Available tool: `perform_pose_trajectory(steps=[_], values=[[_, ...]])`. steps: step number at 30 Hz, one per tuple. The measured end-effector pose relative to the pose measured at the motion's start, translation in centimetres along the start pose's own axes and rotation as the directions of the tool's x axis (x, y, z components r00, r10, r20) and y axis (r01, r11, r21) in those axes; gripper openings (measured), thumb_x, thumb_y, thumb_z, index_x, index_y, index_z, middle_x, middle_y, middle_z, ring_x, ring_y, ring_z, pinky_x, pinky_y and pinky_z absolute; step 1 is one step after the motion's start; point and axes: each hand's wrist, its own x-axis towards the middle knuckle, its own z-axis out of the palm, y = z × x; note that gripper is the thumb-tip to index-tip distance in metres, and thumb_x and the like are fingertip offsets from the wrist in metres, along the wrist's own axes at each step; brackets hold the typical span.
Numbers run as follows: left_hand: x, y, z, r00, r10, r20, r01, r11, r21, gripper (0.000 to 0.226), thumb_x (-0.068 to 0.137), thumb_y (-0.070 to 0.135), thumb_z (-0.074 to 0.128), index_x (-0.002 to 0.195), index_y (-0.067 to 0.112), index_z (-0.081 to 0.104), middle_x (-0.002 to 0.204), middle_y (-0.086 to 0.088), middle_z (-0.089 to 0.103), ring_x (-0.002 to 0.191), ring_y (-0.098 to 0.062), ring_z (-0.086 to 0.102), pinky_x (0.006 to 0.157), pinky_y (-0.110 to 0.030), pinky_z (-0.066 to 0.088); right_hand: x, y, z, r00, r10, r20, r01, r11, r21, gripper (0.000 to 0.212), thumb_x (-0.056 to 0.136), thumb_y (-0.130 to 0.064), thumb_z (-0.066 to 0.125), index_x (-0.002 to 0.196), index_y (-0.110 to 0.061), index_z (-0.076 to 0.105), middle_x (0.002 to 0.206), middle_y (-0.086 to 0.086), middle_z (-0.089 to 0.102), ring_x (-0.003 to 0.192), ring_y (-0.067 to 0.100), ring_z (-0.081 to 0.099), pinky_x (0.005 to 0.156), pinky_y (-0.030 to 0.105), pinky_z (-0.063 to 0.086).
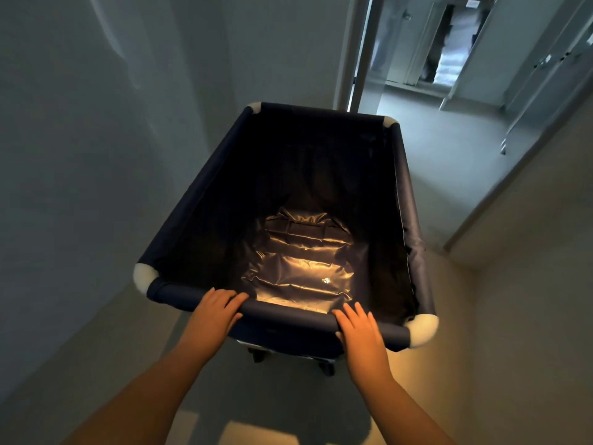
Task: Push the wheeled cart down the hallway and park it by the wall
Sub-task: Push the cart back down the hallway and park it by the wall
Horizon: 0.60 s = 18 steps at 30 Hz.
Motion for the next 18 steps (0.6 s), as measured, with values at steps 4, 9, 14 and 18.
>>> perform_pose_trajectory(steps=[4, 9, 14, 18], values=[[4.7, -5.3, 0.9, 0.998, 0.063, -0.027, -0.064, 0.998, -0.023, 0.050, 0.056, 0.014, 0.088, 0.102, 0.009, 0.069, 0.089, -0.010, 0.071, 0.079, -0.026, 0.070, 0.080, -0.050, 0.054, 5.1, -2.7, 0.1, 0.998, 0.052, -0.033, -0.052, 0.999, 0.013, 0.042, 0.099, -0.023, 0.037, 0.140, -0.021, 0.027, 0.155, 0.005, 0.023, 0.144, 0.026, 0.012, 0.118, 0.040, 0.008], [10.4, -13.4, 1.8, 0.984, 0.177, -0.026, -0.177, 0.984, -0.022, 0.035, 0.072, 0.021, 0.076, 0.104, 0.009, 0.069, 0.090, -0.011, 0.071, 0.079, -0.029, 0.069, 0.080, -0.048, 0.054, 11.3, -8.0, 0.3, 0.987, 0.142, -0.070, -0.139, 0.989, 0.040, 0.042, 0.098, -0.021, 0.038, 0.139, -0.021, 0.029, 0.153, 0.005, 0.027, 0.143, 0.024, 0.016, 0.117, 0.039, 0.010], [13.9, -20.0, 1.4, 0.972, 0.228, 0.063, -0.225, 0.973, -0.045, 0.048, 0.056, 0.010, 0.088, 0.100, 0.004, 0.070, 0.087, -0.015, 0.072, 0.075, -0.031, 0.069, 0.075, -0.052, 0.054, 15.2, -14.0, 0.7, 0.975, 0.192, -0.109, -0.187, 0.981, 0.053, 0.037, 0.096, -0.019, 0.043, 0.132, -0.018, 0.036, 0.144, 0.006, 0.040, 0.137, 0.025, 0.028, 0.115, 0.040, 0.015], [14.6, -24.6, 0.8, 0.963, 0.261, 0.070, -0.258, 0.965, -0.051, 0.048, 0.056, 0.005, 0.087, 0.100, 0.001, 0.069, 0.088, -0.020, 0.071, 0.077, -0.035, 0.069, 0.075, -0.055, 0.053, 16.7, -18.9, 1.8, 0.960, 0.223, -0.171, -0.210, 0.973, 0.092, 0.033, 0.094, -0.018, 0.046, 0.127, -0.016, 0.043, 0.134, 0.006, 0.049, 0.129, 0.027, 0.037, 0.113, 0.041, 0.022]])
